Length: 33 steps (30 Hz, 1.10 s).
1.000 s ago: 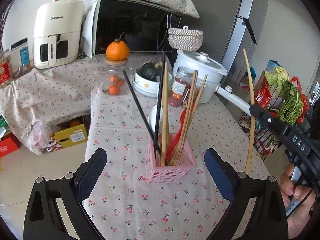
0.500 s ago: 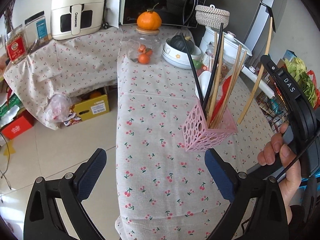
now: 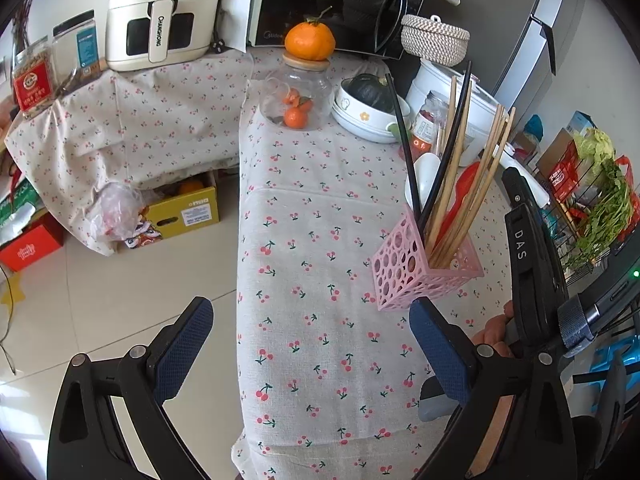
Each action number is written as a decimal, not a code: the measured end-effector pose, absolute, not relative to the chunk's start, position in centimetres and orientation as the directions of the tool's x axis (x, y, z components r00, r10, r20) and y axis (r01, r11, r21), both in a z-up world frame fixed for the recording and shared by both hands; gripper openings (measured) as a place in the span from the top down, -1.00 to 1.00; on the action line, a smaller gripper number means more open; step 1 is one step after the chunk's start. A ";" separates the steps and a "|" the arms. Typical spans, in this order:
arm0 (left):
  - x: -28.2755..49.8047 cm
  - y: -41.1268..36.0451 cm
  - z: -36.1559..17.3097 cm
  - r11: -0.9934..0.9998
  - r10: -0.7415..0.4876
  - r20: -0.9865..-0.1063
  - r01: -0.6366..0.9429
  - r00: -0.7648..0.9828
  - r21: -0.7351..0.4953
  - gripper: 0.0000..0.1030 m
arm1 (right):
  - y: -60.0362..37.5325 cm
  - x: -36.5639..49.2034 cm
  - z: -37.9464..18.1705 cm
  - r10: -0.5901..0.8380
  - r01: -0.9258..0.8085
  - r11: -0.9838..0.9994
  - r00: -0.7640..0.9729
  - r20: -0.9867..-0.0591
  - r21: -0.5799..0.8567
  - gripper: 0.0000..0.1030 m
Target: Organize utensils
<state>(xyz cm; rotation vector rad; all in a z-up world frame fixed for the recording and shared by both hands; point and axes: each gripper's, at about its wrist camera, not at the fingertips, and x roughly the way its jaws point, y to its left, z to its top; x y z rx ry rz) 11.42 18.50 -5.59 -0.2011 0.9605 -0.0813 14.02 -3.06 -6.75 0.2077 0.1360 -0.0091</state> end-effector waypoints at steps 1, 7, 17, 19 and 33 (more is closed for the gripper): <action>11.4 18.5 -5.6 0.979 -0.156 -0.805 -0.022 0.572 -0.205 -0.94 | -3.1 13.8 -6.9 0.006 0.023 0.978 0.990 -0.140 0.206 0.76; 11.3 18.0 -5.6 0.976 -0.164 -0.804 -0.024 0.571 -0.217 -0.94 | -3.9 12.8 -6.2 0.026 0.010 0.976 0.987 -0.160 0.217 0.37; 10.3 14.4 -4.8 0.972 -0.191 -0.797 -0.002 0.573 -0.234 -0.97 | -9.2 11.1 -2.8 0.048 0.001 0.985 0.958 -0.282 0.170 -0.81; 10.1 13.3 -4.8 0.976 -0.176 -0.804 -0.006 0.568 -0.218 -0.98 | -10.5 10.8 -2.4 0.061 -0.011 0.989 0.940 -0.336 0.148 -0.89; 5.5 5.3 -2.0 0.996 -0.041 -0.753 -0.037 0.656 -0.086 -1.00 | -20.8 6.5 -2.6 -0.007 0.034 0.999 0.731 -0.683 0.026 -0.99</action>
